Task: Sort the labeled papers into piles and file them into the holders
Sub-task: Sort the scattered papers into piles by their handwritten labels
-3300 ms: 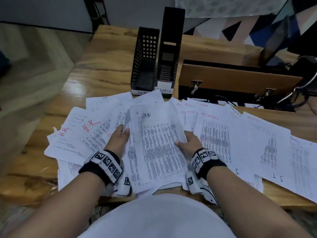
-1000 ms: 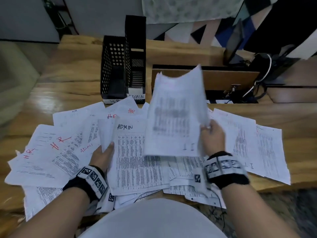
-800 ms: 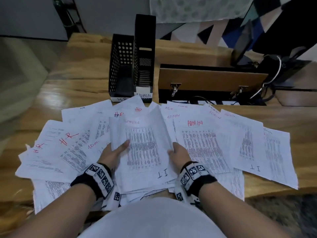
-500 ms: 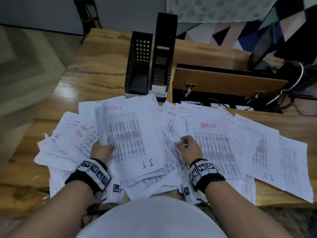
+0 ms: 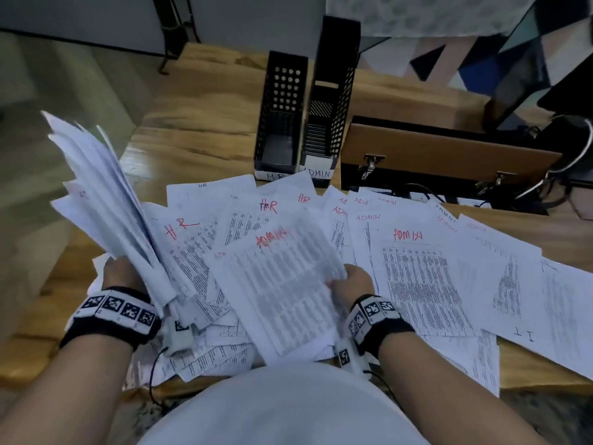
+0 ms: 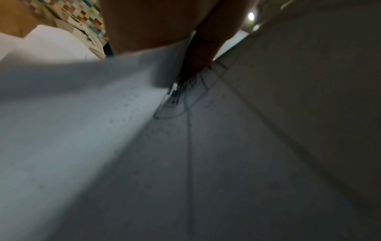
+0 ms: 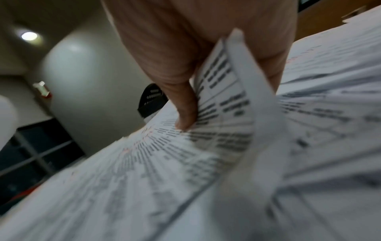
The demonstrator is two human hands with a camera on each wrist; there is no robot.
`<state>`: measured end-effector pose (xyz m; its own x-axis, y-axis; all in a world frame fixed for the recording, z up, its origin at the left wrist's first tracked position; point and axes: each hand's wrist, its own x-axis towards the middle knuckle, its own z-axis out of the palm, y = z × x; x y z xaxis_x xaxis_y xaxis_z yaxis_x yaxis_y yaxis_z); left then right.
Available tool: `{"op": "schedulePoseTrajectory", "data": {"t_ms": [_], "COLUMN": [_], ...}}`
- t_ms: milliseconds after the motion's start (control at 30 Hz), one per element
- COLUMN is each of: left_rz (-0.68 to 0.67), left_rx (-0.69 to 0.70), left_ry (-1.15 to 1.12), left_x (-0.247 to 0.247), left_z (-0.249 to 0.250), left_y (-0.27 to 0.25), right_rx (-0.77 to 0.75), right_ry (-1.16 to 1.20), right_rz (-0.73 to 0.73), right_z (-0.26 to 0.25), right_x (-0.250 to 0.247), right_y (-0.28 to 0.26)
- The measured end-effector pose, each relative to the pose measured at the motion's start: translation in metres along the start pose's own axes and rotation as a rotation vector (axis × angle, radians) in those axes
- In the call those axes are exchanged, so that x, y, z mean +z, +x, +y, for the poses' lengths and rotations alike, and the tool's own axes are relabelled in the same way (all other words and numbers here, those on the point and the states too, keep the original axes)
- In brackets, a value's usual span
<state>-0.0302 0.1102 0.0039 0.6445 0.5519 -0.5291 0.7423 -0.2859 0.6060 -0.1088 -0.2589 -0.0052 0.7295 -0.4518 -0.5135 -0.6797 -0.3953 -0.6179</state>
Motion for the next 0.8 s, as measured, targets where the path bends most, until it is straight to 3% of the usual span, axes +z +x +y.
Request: {"op": "schedulePoseTrajectory", "data": {"t_ms": [67,167,233,267,367,467,600,700,800], "left_rz": [0.015,0.018,-0.064,-0.078,-0.194,-0.394,-0.616,-0.675,-0.715], "left_rx": [-0.029,0.067,0.006,0.06,0.127,0.198,0.152,0.25,0.357], "left_ry": [0.062,0.019,-0.279,-0.339,-0.557,-0.454,-0.144,0.064,0.142], "left_x": [-0.004,-0.006,-0.001,0.0,0.016,0.048,0.091,0.111,0.12], "left_z": [-0.001,0.01,0.015,0.012,0.023,0.029,0.03,0.034,0.039], "left_y": [-0.001,-0.015,-0.012,-0.014,-0.035,-0.046,-0.061,-0.083,-0.099], "right_rx": [0.024,0.008,-0.064,-0.102,-0.155,-0.129,-0.04,0.055,0.052], "right_ry": [0.164,0.346,0.337,0.324,0.314,0.322,0.334,0.376,0.399], "right_rz": [0.081,0.189,0.299,0.343,0.299,0.184,0.125,0.082,0.04], "right_z": [-0.005,-0.012,-0.014,-0.015,-0.02,-0.025,-0.007,0.006,0.019], "right_x": [-0.013,-0.041,-0.056,-0.062,-0.065,-0.052,-0.032,-0.029,-0.035], "right_y": [-0.001,-0.008,-0.008,-0.009,-0.014,-0.023,-0.019,-0.018,-0.018]}}
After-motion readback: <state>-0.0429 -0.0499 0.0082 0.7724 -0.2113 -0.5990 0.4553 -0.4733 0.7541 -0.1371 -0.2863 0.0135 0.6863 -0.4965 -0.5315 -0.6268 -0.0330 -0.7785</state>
